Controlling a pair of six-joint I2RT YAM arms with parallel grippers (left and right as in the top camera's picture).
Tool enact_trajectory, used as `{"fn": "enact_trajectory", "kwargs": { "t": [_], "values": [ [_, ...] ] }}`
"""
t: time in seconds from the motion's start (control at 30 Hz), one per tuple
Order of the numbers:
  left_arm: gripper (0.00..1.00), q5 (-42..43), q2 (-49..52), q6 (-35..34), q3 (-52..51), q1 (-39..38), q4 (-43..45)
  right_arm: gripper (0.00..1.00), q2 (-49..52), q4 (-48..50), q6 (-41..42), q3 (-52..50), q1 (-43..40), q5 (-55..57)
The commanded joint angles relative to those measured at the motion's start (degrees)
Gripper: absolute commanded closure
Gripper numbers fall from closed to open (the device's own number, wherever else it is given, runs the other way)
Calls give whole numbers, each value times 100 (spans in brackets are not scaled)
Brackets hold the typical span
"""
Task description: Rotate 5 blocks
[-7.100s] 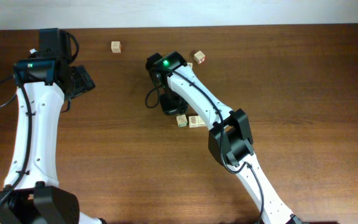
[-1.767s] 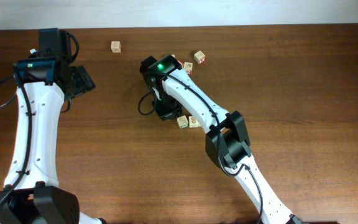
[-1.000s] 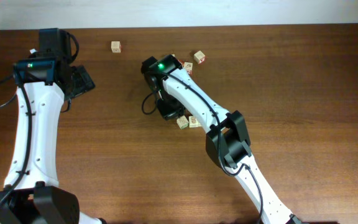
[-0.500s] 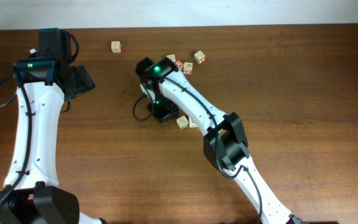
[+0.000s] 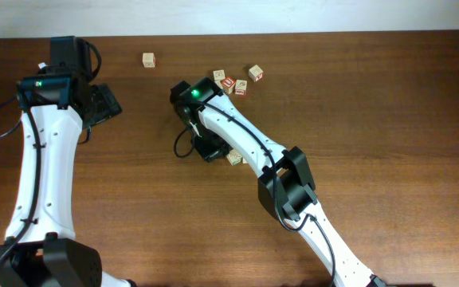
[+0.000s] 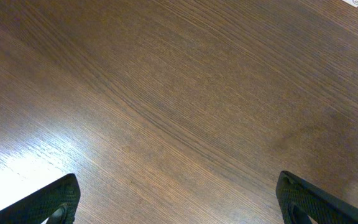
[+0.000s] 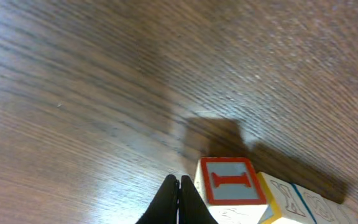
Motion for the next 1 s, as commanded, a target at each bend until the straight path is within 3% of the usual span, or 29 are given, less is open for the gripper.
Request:
{"fn": "enact_trajectory", "kwargs": {
  "t": [0.0,0.63,0.83,0.97],
  "values": [
    [1,-81,11,-74,79,-2,-9,96,-129,-15,133,-28,-61,203],
    [1,-81,11,-74,79,-2,-9,96,-129,48,133,-17,-302,197],
    [1,-79,11,-74,79,-7,-9,94,-131,96,297,833,-455,131],
    [1,-81,11,-74,79,-20,-9,79,-131,151,525,1731,-741,-11]
  ]
}}
